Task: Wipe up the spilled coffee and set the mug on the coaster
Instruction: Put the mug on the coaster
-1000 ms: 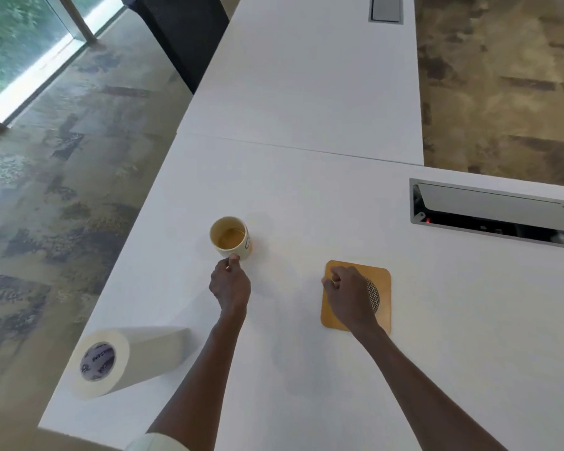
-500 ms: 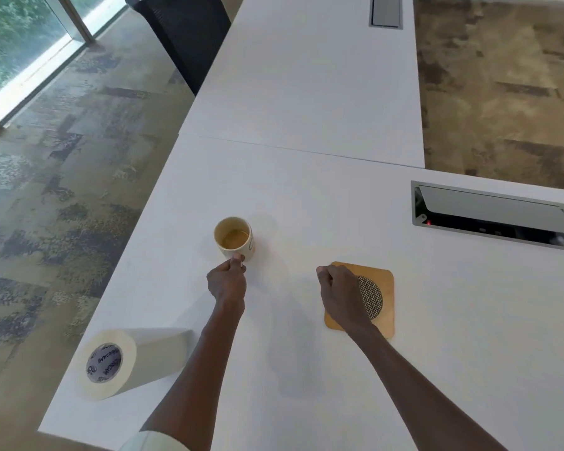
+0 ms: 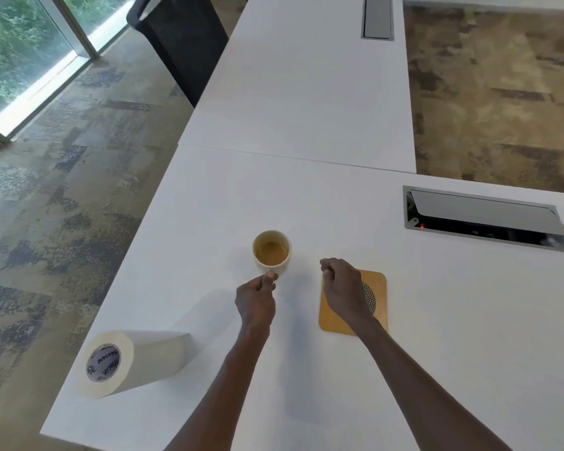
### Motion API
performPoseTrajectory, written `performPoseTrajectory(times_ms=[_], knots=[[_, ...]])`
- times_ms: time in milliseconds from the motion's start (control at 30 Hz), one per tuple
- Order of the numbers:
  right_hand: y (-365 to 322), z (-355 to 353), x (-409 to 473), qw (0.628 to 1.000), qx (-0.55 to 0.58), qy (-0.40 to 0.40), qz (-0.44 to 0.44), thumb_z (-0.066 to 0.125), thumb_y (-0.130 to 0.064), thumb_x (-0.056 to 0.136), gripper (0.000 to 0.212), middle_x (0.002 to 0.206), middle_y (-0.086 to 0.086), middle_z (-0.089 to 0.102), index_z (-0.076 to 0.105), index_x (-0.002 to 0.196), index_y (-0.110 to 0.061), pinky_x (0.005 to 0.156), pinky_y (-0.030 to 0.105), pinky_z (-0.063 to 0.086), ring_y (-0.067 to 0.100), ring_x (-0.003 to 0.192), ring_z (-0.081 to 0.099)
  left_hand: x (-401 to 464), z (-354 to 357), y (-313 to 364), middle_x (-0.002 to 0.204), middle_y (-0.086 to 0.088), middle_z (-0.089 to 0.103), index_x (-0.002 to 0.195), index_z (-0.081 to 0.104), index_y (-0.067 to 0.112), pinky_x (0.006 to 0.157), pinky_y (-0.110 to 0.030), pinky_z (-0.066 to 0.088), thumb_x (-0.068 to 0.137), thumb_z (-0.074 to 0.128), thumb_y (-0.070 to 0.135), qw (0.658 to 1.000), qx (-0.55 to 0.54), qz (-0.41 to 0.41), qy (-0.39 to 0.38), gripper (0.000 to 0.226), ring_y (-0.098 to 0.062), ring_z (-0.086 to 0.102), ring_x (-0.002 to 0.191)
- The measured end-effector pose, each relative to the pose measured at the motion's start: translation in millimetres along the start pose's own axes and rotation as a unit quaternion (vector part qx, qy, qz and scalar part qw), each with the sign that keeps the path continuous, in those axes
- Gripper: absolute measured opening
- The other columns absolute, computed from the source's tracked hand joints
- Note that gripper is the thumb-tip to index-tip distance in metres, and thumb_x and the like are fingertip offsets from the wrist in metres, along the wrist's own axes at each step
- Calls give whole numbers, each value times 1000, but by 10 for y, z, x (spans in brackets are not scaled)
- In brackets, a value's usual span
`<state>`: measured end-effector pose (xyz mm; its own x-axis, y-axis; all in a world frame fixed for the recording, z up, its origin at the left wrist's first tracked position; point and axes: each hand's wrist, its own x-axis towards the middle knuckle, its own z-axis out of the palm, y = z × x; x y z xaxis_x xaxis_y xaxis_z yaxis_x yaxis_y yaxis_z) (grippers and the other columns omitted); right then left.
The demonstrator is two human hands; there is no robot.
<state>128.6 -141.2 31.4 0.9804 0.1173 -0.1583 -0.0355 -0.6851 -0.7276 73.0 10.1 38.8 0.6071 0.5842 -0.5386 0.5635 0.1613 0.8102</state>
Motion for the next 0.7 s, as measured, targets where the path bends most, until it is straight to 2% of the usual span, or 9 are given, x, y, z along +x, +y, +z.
performPoseTrajectory(times_ms=[133, 233, 300, 367, 433, 600, 700], knots=[[90, -216, 7, 999, 9, -8, 30, 42, 2, 96, 33, 120, 9, 67, 63, 121, -5, 97, 29, 46, 21, 113, 60, -250, 215, -66, 92, -3, 73, 105, 78, 9, 82, -27, 47, 96, 65, 29, 999, 16, -6, -45, 26, -16, 68, 93], [226, -374, -4, 999, 4, -21, 35, 43, 5, 93, 38, 123, 8, 66, 61, 124, -6, 98, 25, 44, 18, 113, 61, -392, 372, -102, 88, -1, 73, 99, 79, 10, 77, -26, 46, 95, 66, 30, 996, 31, -4, -81, 23, -11, 68, 89], [323, -475, -22, 999, 4, -29, 37, 42, 6, 91, 41, 121, 6, 67, 62, 124, -8, 95, 22, 44, 16, 110, 62, -472, 475, -130, 81, 1, 70, 84, 77, 20, 72, -27, 47, 95, 66, 30, 993, 54, 0, -103, 18, -9, 63, 79], [402, -574, -50, 999, 7, -34, 34, 42, 7, 89, 43, 116, 3, 69, 64, 121, -11, 90, 20, 44, 14, 105, 63, -549, 575, -178, 76, 0, 63, 70, 67, 25, 69, -29, 45, 95, 66, 30, 989, 82, 14, -125, 26, -14, 56, 73], [475, -666, -87, 999, 12, -35, 32, 40, 8, 87, 44, 109, 2, 71, 66, 117, -12, 86, 20, 44, 15, 101, 63, -619, 671, -232, 75, -1, 58, 70, 62, 21, 70, -29, 42, 95, 65, 31, 985, 101, 19, -139, 27, -16, 51, 75], [701, -837, -182, 998, 12, -32, 46, 39, 11, 83, 49, 108, 1, 71, 67, 116, -13, 81, 18, 42, 15, 102, 63, -754, 873, -338, 74, -1, 58, 72, 66, 17, 70, -30, 40, 95, 64, 33, 980, 124, 14, -155, 28, -15, 52, 76], [776, -924, -237, 998, 27, -35, 38, 40, 12, 83, 50, 108, -1, 71, 66, 117, -14, 77, 10, 42, 10, 97, 62, -827, 957, -386, 76, -1, 62, 76, 71, 8, 69, -30, 42, 95, 64, 34, 980, 126, 7, -155, 33, -16, 54, 76]])
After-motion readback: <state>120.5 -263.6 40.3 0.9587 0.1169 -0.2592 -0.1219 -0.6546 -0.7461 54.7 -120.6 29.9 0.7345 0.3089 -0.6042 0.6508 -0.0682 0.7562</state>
